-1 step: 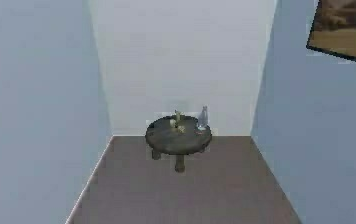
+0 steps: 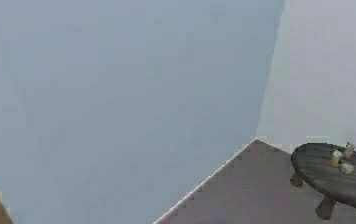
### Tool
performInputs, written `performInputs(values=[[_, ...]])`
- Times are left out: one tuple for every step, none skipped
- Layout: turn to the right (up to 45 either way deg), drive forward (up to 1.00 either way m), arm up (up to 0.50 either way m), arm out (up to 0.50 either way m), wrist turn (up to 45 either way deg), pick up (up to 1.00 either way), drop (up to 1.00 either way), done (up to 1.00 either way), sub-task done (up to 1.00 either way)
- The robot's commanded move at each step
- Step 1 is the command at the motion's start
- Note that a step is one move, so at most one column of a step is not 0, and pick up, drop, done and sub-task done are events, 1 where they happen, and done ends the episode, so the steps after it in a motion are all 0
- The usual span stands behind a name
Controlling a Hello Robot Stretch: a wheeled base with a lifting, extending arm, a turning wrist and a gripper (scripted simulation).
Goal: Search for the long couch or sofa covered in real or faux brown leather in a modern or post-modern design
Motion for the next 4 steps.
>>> performInputs(values=[[-45.0, 0.00, 0.00, 0.00, 0.0, 0.00, 0.00, 0.00, 0.00], [-45.0, 0.00, 0.00, 0.00, 0.0, 0.00, 0.00, 0.00, 0.00], [-36.0, 0.00, 0.00, 0.00, 0.0, 0.00, 0.00, 0.00, 0.00], [0.0, 1.00, 0.00, 0.00, 0.0, 0.00, 0.00, 0.00, 0.00]])
